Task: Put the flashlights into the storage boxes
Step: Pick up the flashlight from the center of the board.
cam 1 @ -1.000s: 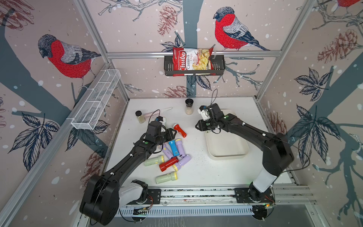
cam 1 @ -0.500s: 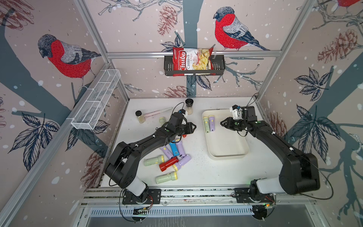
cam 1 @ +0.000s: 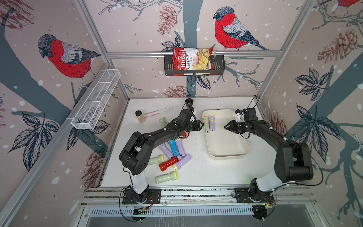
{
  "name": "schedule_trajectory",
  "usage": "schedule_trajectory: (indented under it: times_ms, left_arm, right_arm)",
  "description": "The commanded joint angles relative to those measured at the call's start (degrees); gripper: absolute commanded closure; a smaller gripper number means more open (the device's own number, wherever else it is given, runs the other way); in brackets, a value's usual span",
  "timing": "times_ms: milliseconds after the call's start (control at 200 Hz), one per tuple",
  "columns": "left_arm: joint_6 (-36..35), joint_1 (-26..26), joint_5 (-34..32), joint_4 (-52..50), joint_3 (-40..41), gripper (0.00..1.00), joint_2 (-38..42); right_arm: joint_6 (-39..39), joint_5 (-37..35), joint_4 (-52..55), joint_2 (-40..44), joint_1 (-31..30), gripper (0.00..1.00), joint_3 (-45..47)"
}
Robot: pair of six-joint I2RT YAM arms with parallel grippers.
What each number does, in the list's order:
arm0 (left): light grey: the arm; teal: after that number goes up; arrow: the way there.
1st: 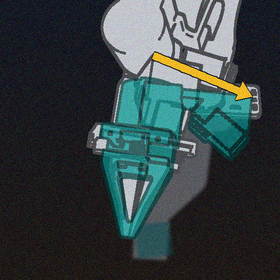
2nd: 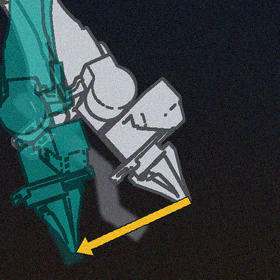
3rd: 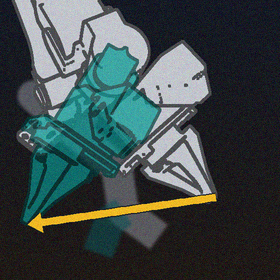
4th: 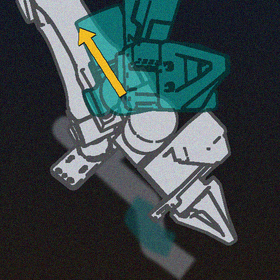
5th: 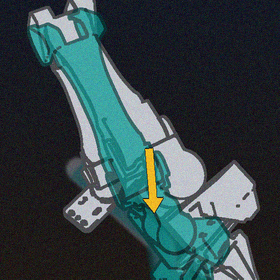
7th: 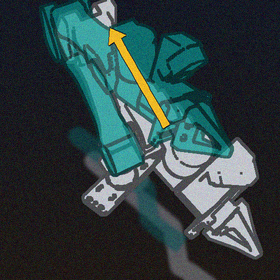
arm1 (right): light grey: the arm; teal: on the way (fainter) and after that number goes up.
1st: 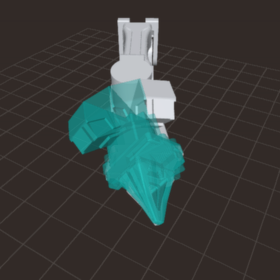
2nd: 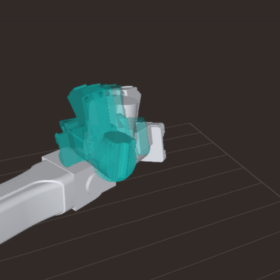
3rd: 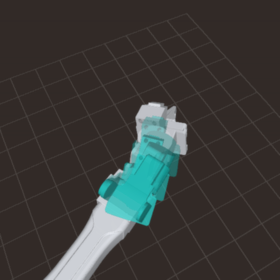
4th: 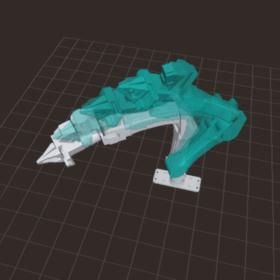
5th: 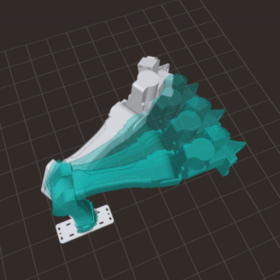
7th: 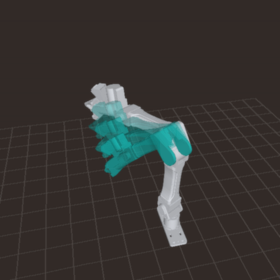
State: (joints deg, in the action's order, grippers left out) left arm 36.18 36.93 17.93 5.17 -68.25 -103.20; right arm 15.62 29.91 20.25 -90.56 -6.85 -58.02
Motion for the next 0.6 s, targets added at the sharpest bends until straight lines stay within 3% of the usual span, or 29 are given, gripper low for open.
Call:
schedule_trajectory:
  times_ms: [0, 160, 355, 595]
  left_arm:
    - [0.1, 0.0, 0.6, -0.1, -1.6, 0.56, -1.1]
    - [-0.1, 0.1, 0.5, -1.5, -2.7, 0.56, -1.8]
    - [1.0, -0.2, -3.6, -8.1, -2.4, 0.56, 0.1]
    - [4.8, -0.9, -13.6, -28.4, -7.0, 0.54, -0.6]
  right_arm:
    - [-1.4, -0.1, -0.7, -2.9, -0.9, 0.7, -2.3]
    - [-1.9, -0.8, 0.9, -7.7, -2.3, 0.65, -7.2]
    - [-4.0, -9.5, 4.5, -7.0, -9.9, 0.58, -11.5]
    - [-2.4, -12.6, 3.9, -6.3, -16.0, 0.54, -12.9]
